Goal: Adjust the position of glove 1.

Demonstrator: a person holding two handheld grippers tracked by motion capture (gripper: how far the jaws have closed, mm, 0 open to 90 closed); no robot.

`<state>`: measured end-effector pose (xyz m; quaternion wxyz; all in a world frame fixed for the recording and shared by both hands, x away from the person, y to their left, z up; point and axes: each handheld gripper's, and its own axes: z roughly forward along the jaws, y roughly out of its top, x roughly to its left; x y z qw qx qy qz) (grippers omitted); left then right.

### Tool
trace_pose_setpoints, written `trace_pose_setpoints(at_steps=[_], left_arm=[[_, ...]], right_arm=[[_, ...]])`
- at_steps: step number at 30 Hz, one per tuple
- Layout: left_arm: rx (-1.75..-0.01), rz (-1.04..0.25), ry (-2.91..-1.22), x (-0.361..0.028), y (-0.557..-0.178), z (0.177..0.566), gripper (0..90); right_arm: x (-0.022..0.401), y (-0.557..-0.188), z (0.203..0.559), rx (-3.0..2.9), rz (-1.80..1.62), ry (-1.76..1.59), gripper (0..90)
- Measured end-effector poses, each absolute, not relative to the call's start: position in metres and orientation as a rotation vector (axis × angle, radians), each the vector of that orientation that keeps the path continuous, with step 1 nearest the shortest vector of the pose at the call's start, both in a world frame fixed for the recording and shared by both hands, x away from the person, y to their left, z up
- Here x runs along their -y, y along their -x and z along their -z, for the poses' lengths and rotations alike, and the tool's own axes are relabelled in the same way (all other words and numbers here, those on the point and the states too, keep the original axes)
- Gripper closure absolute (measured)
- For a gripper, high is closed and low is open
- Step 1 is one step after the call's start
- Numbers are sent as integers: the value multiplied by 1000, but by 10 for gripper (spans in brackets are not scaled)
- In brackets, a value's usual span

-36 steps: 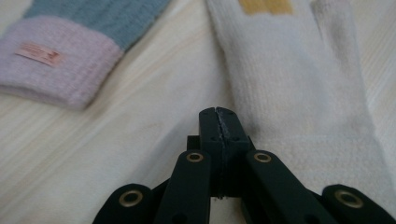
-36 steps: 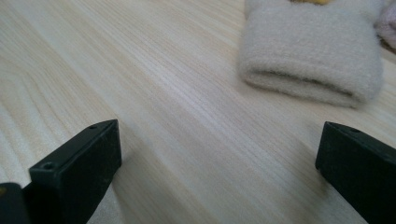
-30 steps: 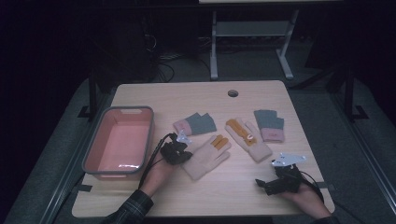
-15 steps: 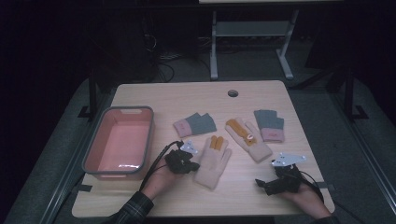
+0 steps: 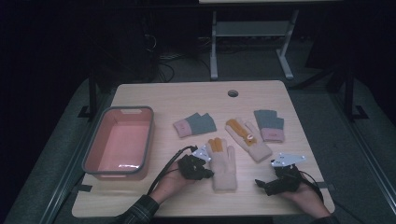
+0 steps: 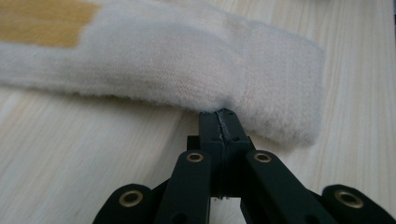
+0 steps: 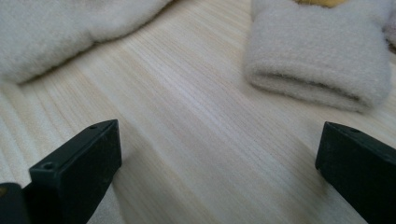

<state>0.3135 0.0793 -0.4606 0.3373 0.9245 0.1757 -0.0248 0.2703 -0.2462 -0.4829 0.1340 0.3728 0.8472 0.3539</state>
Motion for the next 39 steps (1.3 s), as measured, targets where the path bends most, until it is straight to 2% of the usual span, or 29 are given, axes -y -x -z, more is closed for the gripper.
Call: trace_pose_setpoints(at_steps=[16, 21, 24, 26, 27, 32, 34, 35, 37, 39], left_arm=[[-408, 73, -2356, -37, -323, 465, 896], [-398, 27, -2363, -44, -321, 458, 893], [-435, -25, -2346, -64, -323, 448, 800], [-451, -29, -2334, -70, -323, 447, 788], [-458, -32, -2332, -79, -323, 446, 730], [-469, -49, -2353, -96, -324, 449, 599], [-501, -39, -2344, -103, -323, 452, 575], [-509, -57, -2351, -111, -321, 453, 527], [-515, -71, -2340, -115, -320, 453, 512], [-536, -91, -2334, -124, -318, 454, 449]], right_arm=[[246, -271, 483, -2459, -1027, -1079, 0], [246, -271, 483, -2459, -1027, -1079, 0], [246, -271, 483, -2460, -1028, -1080, 0], [246, -271, 483, -2460, -1028, -1078, 0], [246, -270, 483, -2459, -1026, -1088, 0], [245, -270, 483, -2462, -1027, -1090, 0], [246, -271, 483, -2469, -1031, -1067, 0], [246, -271, 483, -2472, -1032, -1065, 0], [246, -271, 483, -2473, -1033, -1063, 0], [246, -271, 483, -2472, -1034, -1063, 2]])
